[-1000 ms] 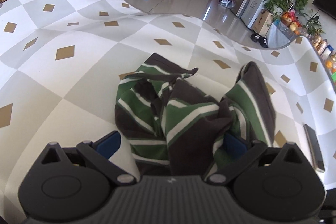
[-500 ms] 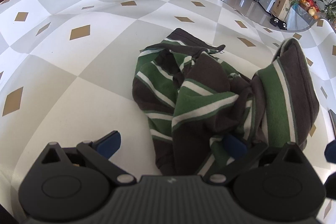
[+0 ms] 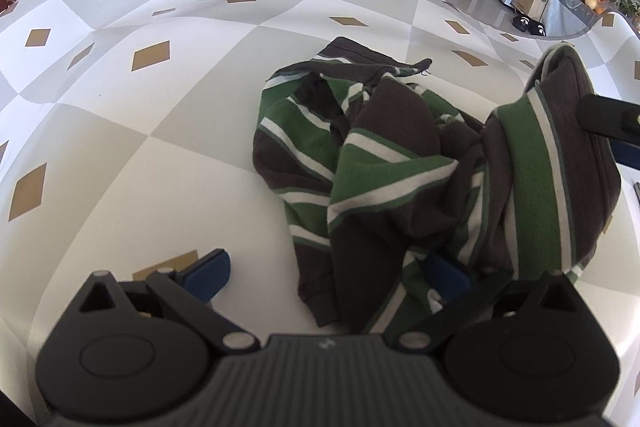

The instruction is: Fold clothes

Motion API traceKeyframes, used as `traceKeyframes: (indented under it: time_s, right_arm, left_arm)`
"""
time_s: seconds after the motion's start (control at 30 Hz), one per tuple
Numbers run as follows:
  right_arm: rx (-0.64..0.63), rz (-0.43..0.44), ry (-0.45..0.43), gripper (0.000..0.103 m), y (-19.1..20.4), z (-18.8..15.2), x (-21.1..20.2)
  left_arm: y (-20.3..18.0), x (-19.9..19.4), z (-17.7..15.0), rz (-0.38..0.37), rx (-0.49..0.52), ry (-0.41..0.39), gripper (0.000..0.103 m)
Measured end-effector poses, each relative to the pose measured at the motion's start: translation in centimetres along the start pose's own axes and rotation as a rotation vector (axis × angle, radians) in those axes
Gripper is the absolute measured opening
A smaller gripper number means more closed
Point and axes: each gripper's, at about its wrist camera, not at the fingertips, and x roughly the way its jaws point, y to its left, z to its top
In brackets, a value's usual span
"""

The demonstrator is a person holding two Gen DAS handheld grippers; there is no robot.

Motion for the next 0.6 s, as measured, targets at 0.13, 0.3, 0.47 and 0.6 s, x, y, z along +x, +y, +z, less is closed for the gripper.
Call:
traceKeyframes:
  time_s: [0.13,0.3,0.47,0.6]
  right_arm:
    - [0.078,0.037,0.028,0.049,-0.5,-0.1,1.3]
    - [0.076,0.056,0.039,0.039,-0.4,-0.4,1.7]
    - [-0.009,0.053,0.026,0.009,0.5,-0.8,0.4]
    - [-0.061,0.065,0.009,0.006,1.2,-1.3,-1.5]
  left_arm:
    - [0.0,0.0,-0.2,0.002,0.015,0.002,0.103]
    - [0.3,-0.2,-0.3,-0.002,0.018,0.003,0.103]
    - [0.9,-0.7,-0.3,-0.023,-0.015,-0.001,0.103]
    - [1.7,-1.8,0.0,-0.037,-0.047,-0.034,0.103]
